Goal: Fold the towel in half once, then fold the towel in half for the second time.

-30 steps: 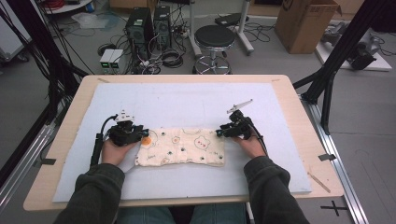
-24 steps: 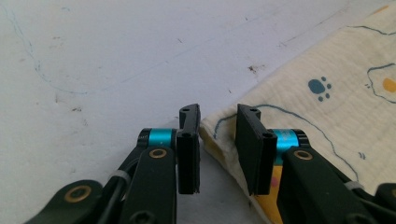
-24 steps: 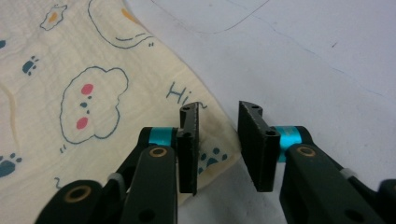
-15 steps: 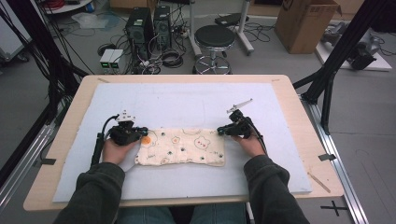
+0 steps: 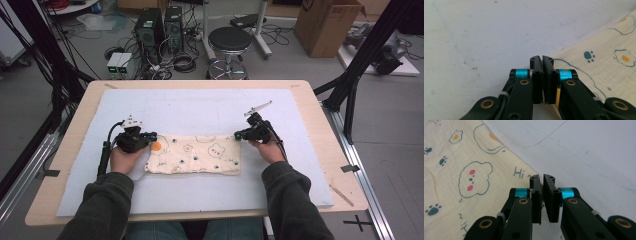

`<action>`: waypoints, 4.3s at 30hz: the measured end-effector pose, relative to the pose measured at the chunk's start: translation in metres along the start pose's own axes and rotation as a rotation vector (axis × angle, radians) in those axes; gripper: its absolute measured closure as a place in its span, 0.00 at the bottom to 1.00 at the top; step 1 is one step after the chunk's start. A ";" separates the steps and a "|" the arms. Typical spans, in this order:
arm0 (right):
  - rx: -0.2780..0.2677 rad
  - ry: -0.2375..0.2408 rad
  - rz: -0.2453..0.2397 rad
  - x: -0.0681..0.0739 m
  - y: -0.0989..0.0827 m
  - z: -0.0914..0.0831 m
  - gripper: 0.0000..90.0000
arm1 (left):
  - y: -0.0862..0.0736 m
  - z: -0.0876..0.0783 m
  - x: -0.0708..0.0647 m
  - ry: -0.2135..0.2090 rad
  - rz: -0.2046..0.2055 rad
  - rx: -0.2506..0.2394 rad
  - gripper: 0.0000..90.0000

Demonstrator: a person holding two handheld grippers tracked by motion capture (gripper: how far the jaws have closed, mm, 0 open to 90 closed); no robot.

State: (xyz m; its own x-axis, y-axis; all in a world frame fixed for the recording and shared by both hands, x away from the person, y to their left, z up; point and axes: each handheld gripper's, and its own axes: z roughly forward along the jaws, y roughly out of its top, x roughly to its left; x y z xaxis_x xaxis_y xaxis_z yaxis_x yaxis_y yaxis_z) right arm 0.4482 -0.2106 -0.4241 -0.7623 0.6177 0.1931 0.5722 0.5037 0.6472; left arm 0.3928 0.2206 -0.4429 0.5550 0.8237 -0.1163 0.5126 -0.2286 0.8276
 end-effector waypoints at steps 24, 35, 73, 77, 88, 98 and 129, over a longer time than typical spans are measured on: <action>0.034 0.051 0.032 -0.005 -0.003 0.006 0.76 | 0.005 0.012 0.004 -0.014 -0.014 0.048 0.73; 0.051 0.022 0.012 -0.001 -0.001 0.008 0.85 | 0.004 0.012 0.003 -0.019 0.003 0.058 0.86; -0.009 0.049 0.012 0.002 0.001 -0.002 0.94 | 0.009 0.001 -0.002 -0.046 0.040 0.033 0.96; -0.038 0.066 0.027 0.002 0.001 -0.008 0.94 | 0.011 -0.002 -0.003 -0.058 0.036 0.026 0.97; -0.063 0.081 0.020 0.007 0.003 -0.014 0.94 | 0.015 -0.011 -0.004 -0.082 0.057 0.005 0.97; -0.080 0.096 0.005 0.010 0.003 -0.020 0.94 | 0.016 -0.021 -0.002 -0.089 0.071 -0.002 0.97; -0.092 0.091 -0.074 0.030 -0.009 -0.033 0.94 | 0.006 -0.047 -0.017 -0.120 0.153 -0.031 0.97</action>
State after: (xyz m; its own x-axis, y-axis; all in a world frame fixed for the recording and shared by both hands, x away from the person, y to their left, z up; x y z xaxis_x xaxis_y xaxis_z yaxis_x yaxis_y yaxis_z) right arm 0.4100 -0.2161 -0.3999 -0.8281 0.5214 0.2060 0.4864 0.4855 0.7264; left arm 0.3554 0.2294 -0.4103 0.7001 0.7122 -0.0506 0.3964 -0.3287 0.8572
